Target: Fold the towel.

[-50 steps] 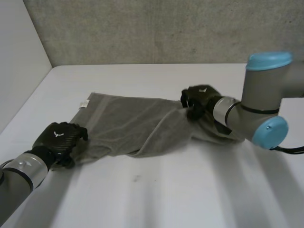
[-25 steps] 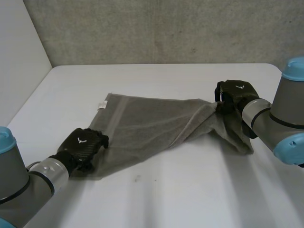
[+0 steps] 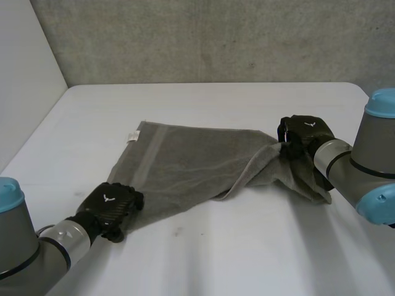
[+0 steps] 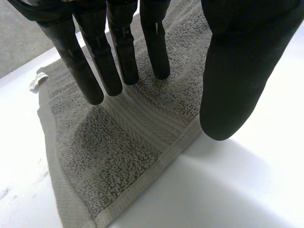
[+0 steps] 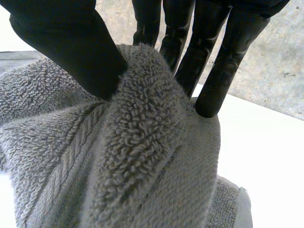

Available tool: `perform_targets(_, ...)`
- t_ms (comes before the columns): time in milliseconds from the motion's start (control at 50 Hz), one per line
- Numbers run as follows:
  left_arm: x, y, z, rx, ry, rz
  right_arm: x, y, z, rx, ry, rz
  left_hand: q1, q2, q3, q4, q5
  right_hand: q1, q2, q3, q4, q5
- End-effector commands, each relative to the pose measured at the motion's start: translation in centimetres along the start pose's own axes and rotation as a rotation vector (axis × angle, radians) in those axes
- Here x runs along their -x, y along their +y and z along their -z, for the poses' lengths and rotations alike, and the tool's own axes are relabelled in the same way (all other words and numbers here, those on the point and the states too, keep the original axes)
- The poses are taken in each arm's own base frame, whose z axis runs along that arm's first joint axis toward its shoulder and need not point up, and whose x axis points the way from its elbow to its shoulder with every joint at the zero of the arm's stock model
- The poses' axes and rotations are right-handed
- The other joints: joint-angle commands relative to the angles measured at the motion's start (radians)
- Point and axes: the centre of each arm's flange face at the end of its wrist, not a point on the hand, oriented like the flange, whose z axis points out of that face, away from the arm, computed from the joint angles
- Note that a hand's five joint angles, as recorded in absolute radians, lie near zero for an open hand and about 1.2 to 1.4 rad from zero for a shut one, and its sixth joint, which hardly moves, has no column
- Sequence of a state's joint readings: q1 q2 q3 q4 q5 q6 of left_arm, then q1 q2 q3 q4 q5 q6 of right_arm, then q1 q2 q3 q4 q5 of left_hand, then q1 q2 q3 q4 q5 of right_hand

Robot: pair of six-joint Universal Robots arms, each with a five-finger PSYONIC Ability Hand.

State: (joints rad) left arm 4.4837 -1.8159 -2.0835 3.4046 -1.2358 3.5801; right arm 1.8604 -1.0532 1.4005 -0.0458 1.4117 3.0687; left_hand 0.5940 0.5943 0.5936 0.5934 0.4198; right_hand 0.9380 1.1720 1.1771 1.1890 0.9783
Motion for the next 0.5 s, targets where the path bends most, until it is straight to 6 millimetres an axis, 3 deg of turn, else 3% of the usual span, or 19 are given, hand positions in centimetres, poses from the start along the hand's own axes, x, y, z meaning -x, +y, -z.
perform_targets(20, 0.1, 0.5, -0.9, 0.013, 0.005, 0.006, 0.1, 0.1, 0.0, -0.009, -0.006, 0.004, 0.092, 0.092, 0.093, 0.093, 0.092, 0.458, 0.224, 0.219, 0.207, 0.243)
perform_targets(280, 0.2, 0.9, -1.8, 0.02, 0.011, 0.008, 0.2, 0.2, 0.0, -0.018, -0.009, 0.007, 0.218, 0.218, 0.219, 0.219, 0.218, 0.458, 0.224, 0.219, 0.207, 0.243)
perform_targets(380, 0.4, 0.8, -2.2, 0.0, 0.0, 0.0, 0.2, 0.2, 0.1, -0.017, -0.009, 0.007, 0.553, 0.553, 0.554, 0.554, 0.553, 0.458, 0.224, 0.219, 0.207, 0.243)
perform_targets(400, 0.5, 0.6, -2.3, -0.01, -0.006, -0.003, 0.2, 0.1, 0.0, -0.018, -0.009, 0.007, 0.73, 0.73, 0.731, 0.731, 0.73, 0.458, 0.224, 0.219, 0.207, 0.243)
perform_targets(500, 0.7, -0.8, -2.3, -0.064, -0.019, -0.019, 0.1, -0.2, 0.3, -0.026, -0.007, 0.008, 0.802, 0.802, 0.803, 0.803, 0.802, 0.458, 0.224, 0.219, 0.207, 0.243)
